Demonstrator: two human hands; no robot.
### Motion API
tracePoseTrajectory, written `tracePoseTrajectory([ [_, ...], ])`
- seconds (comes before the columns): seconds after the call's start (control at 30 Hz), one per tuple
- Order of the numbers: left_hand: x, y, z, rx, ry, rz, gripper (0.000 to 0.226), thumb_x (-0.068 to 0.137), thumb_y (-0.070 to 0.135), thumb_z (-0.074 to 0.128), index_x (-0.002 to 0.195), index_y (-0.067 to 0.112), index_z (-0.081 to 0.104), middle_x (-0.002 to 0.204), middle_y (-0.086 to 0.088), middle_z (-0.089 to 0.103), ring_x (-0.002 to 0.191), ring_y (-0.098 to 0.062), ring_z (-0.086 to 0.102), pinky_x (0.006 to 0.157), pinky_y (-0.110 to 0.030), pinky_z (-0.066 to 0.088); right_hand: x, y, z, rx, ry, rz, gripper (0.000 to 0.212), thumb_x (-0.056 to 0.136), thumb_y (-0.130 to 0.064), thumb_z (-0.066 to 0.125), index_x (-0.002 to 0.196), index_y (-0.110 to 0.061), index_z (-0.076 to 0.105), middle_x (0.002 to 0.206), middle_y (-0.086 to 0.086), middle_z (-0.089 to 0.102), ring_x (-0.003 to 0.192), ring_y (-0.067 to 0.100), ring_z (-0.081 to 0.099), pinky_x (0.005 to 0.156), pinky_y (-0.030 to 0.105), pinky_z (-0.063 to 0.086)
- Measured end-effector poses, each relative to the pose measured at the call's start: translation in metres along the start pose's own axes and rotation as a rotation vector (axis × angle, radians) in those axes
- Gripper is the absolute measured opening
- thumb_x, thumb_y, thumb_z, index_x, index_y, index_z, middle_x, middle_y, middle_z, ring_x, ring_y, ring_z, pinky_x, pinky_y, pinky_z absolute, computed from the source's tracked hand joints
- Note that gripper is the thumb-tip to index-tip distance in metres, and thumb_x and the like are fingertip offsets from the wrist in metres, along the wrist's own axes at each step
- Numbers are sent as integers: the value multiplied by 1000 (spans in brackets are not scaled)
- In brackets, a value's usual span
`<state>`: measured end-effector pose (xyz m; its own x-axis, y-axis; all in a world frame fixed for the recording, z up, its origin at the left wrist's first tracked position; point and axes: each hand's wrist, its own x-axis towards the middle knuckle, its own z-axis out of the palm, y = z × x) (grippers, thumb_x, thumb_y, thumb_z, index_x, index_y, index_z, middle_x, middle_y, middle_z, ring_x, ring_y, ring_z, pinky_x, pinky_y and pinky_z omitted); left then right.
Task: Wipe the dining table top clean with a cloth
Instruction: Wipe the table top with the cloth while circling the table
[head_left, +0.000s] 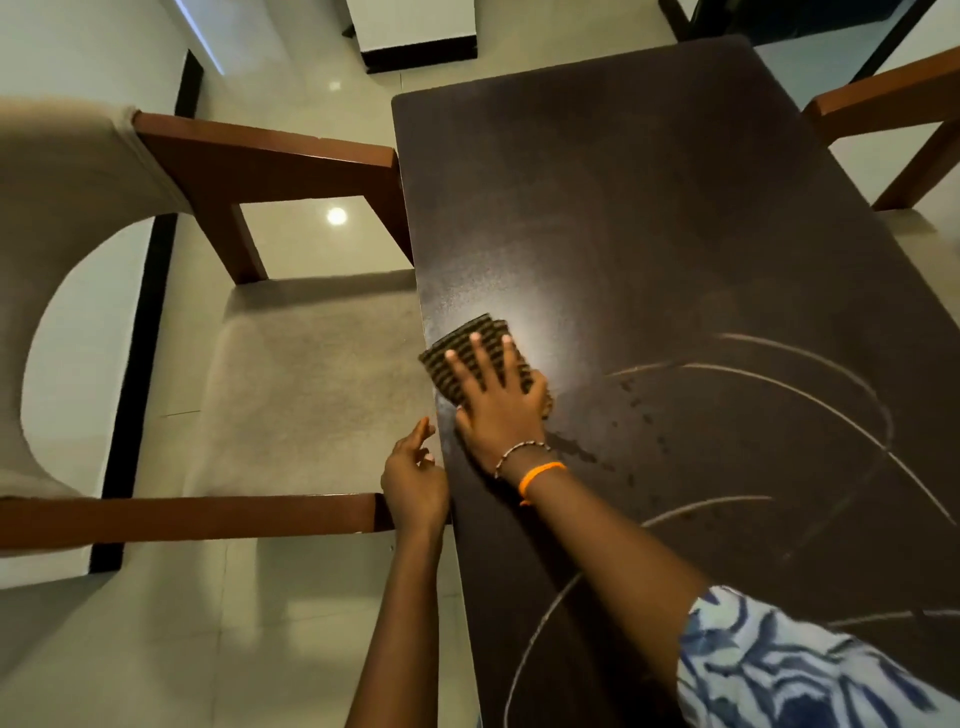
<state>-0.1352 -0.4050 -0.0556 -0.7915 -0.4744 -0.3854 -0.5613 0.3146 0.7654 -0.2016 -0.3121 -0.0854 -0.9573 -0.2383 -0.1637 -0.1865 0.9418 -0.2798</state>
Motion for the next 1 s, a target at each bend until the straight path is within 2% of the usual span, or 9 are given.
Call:
tracePoseTrajectory([
  [0.13, -7, 2, 3, 51, 36, -4, 52, 89, -10, 36, 135, 13, 47, 132, -6, 56, 117, -20, 53, 90, -27, 42, -11, -1, 1, -71, -54, -268, 62, 91, -40, 39, 147, -38, 14, 160, -3, 3, 146, 28, -4, 101, 49, 18],
  [0.2, -10, 4, 6, 84, 41, 17, 54, 88, -12, 36, 136, 11, 45, 130, -6, 57, 115, -21, 52, 90, -31, 44, -14, 27, -6, -104, -24, -282, 62, 89, -40, 40, 147, -40, 16, 159, -6, 7, 146, 25, 0, 99, 46, 20],
  [0.3, -15, 6, 11, 135, 61, 44, 56, 85, -14, 38, 136, 10, 45, 128, -8, 58, 114, -32, 53, 96, -40, 48, -15, 86, -26, -110, 42, -77, 63, 88, -37, 43, 146, -41, 19, 159, -7, 10, 146, 23, 3, 97, 44, 22],
  [0.47, -19, 5, 14, 131, 44, 74, 58, 85, -15, 44, 137, 10, 44, 130, -12, 56, 104, -41, 57, 92, -46, 51, -22, 192, -62, -69, 103, 347, 63, 92, -33, 43, 147, -38, 15, 159, -6, 7, 146, 26, 1, 103, 59, 21],
  [0.63, -25, 2, 10, 122, -14, 84, 63, 81, -20, 44, 138, 6, 41, 133, -15, 54, 120, -31, 50, 101, -32, 42, -24, 157, -55, -38, 108, 566, 63, 94, -35, 40, 149, -35, 10, 160, -2, -1, 145, 32, -6, 104, 62, 19],
  [0.73, -27, 6, 4, 120, -58, 84, 68, 82, -18, 41, 143, 12, 33, 136, -13, 51, 102, -27, 58, 93, -29, 47, -27, 87, -33, -66, 76, 339, 66, 90, -37, 42, 148, -37, 10, 160, 0, -3, 145, 33, -6, 104, 57, 19],
  [0.77, -28, 9, 4, 112, -62, 63, 71, 83, -16, 40, 145, 16, 29, 138, -11, 49, 99, -30, 60, 92, -37, 51, -31, 63, -22, -56, 45, 237, 67, 90, -38, 42, 148, -38, 8, 160, 0, -4, 145, 32, -8, 104, 57, 17],
  [0.87, -38, 17, 7, 105, 41, 40, 70, 84, -7, 43, 146, 21, 25, 136, -9, 50, 109, -36, 56, 91, -48, 49, -47, 10, 6, -36, -82, -86, 65, 91, -38, 40, 147, -40, 8, 160, -2, -5, 145, 31, -11, 106, 54, 12],
  [1.0, -53, 30, 29, 157, 143, 132, 62, 85, -2, 45, 143, 16, 34, 136, -7, 50, 125, -27, 37, 99, -36, 36, -53, 48, -3, -65, -63, -258, 65, 89, -39, 42, 147, -40, 13, 159, -6, 4, 146, 27, -3, 104, 48, 15],
])
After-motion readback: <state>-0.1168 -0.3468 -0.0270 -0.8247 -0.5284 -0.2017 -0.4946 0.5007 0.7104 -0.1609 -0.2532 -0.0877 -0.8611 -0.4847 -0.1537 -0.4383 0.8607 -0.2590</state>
